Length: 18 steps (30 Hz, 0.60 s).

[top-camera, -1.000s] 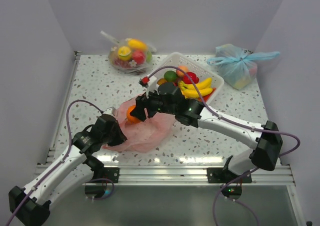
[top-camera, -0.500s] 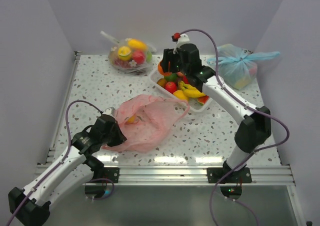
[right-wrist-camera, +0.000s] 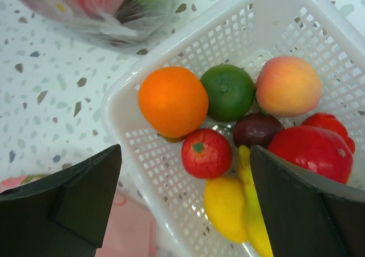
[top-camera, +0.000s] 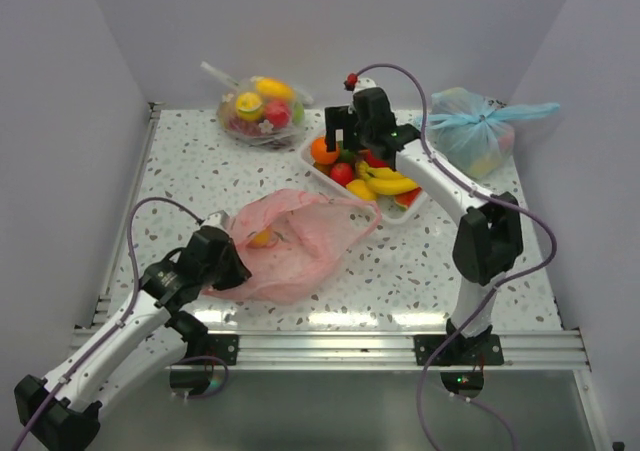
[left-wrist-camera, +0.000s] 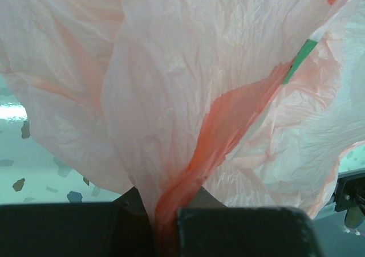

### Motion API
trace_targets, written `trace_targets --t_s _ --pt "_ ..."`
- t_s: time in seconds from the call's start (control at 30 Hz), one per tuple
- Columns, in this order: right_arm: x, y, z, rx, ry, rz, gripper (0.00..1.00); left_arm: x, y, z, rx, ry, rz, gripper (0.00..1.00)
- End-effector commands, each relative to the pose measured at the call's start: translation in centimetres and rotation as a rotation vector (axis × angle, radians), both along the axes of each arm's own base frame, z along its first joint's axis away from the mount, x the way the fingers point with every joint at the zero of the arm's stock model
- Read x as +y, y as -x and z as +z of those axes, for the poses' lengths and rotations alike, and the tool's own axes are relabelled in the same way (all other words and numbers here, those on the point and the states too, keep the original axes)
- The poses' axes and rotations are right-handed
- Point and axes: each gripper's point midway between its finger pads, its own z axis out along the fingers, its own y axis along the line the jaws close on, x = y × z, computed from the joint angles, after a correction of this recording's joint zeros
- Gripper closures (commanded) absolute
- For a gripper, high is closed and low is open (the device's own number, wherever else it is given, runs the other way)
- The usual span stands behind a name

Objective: Untie the knot of the plastic bag and take out the fruit

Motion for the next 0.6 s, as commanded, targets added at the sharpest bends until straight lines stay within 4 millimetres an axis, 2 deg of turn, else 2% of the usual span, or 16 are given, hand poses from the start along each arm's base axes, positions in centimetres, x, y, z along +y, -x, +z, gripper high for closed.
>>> trace_targets --t_s 0.0,0.03,0.07,0.13,0.17,0.2,0.23,0.27,0.3,0.33,0.4,0.43,0.47,0.53,0.57 --pt "1.2 5.2 8.9 -0.146 -0.108 0.145 0.03 0.2 -1.7 2.8 -0.078 -0.025 0.011 1.0" --pt "2.1 7.1 8.0 -0.132 -0.094 0.196 0.03 0.2 -1.9 3.2 -0.087 -0.035 0.005 1.0" --pt "2.5 9.0 10.2 -0.178 -0.124 0.24 0.03 0.2 -2.2 3.6 -0.096 -0.041 0.003 1.0" --pt "4.2 12.4 9.0 -0.161 -0.108 0.33 0.03 0.1 -3.3 5.1 -0.134 -0.067 -0.009 1.0" --pt "4.7 13.6 9.2 -0.171 -0.117 0.357 0.03 0.1 -3.7 5.6 -0.144 -0.08 -0.012 1.0" --pt "4.8 15.0 10.0 -0.19 -0.134 0.389 0.03 0.1 -4.8 7.1 -0.171 -0.1 -0.004 1.0" --pt "5.5 16.7 8.7 -0.165 -0.132 0.431 0.03 0.1 -5.3 8.0 -0.188 -0.121 -0.02 1.0" --pt "6.0 17.7 8.8 -0.166 -0.157 0.465 0.03 -0.1 -5.8 9.0 -0.201 -0.127 -0.027 1.0" --pt "6.0 18.7 9.4 -0.179 -0.182 0.486 0.03 -0.7 -6.6 11.1 -0.221 -0.122 -0.037 1.0" --pt "6.4 19.9 8.1 -0.155 -0.183 0.511 0.04 -1.0 -6.8 12.1 -0.232 -0.125 -0.057 1.0" --pt "6.5 21.1 8.5 -0.167 -0.219 0.538 0.04 -1.7 -7.2 14.0 -0.249 -0.106 -0.078 1.0" --pt "6.4 21.7 7.4 -0.14 -0.223 0.545 0.04 -1.8 -7.1 14.1 -0.247 -0.101 -0.083 1.0" --pt "6.4 21.8 7.2 -0.14 -0.231 0.545 0.04 -1.8 -6.9 14.0 -0.244 -0.097 -0.085 1.0" --pt "6.5 22.4 5.8 -0.1 -0.231 0.554 0.04 -1.4 -6.1 12.0 -0.208 -0.102 -0.08 1.0" --pt "6.7 22.7 5.3 -0.084 -0.233 0.562 0.05 -1.1 -5.3 10.0 -0.172 -0.111 -0.08 1.0"
